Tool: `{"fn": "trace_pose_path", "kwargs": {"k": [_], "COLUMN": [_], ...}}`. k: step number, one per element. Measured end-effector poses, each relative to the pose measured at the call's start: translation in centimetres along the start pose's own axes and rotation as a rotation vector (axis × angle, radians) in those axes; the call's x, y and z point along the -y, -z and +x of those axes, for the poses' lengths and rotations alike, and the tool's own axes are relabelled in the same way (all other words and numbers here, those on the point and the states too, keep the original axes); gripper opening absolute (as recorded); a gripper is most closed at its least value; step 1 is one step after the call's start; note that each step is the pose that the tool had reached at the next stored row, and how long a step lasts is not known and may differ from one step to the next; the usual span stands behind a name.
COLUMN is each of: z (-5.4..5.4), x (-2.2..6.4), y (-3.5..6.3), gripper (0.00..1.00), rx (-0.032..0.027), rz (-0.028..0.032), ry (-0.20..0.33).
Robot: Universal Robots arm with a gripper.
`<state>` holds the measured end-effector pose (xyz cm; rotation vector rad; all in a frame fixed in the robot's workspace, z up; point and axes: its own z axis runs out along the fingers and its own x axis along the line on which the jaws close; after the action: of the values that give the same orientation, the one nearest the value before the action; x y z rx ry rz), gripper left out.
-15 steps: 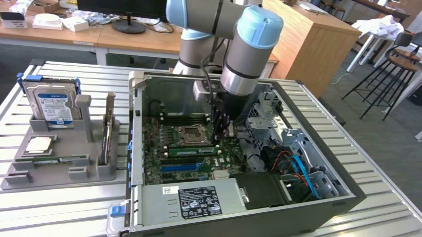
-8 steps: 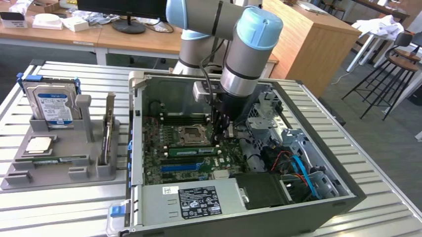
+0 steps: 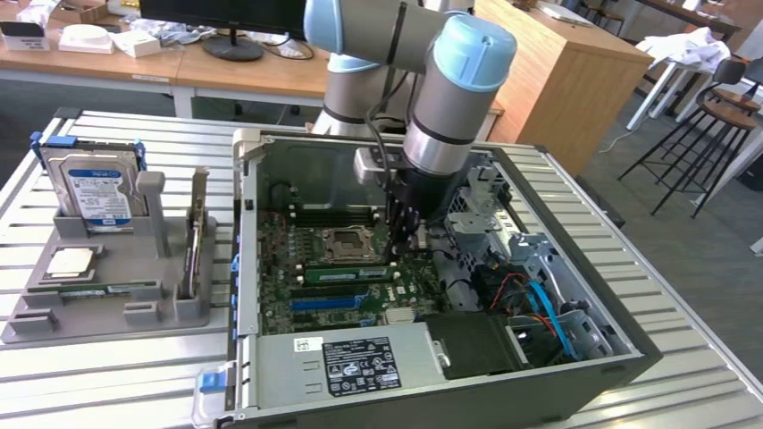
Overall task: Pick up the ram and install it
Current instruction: 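Press down the ram until it locks into place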
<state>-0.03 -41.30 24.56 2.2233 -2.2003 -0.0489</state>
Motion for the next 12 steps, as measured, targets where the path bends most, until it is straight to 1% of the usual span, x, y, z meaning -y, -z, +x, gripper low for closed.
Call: {"fn": "trace_pose_path", "kwargs": {"k": [8,12], "z": [0.0,0.02], "x": [0.47,0.49], "y": [0.02,0.02], "gripper": [0.1,0.1], "rx": [0.0001,0.0001], "rz": [0.0,0.0], "ry": [0.001,0.0]}}
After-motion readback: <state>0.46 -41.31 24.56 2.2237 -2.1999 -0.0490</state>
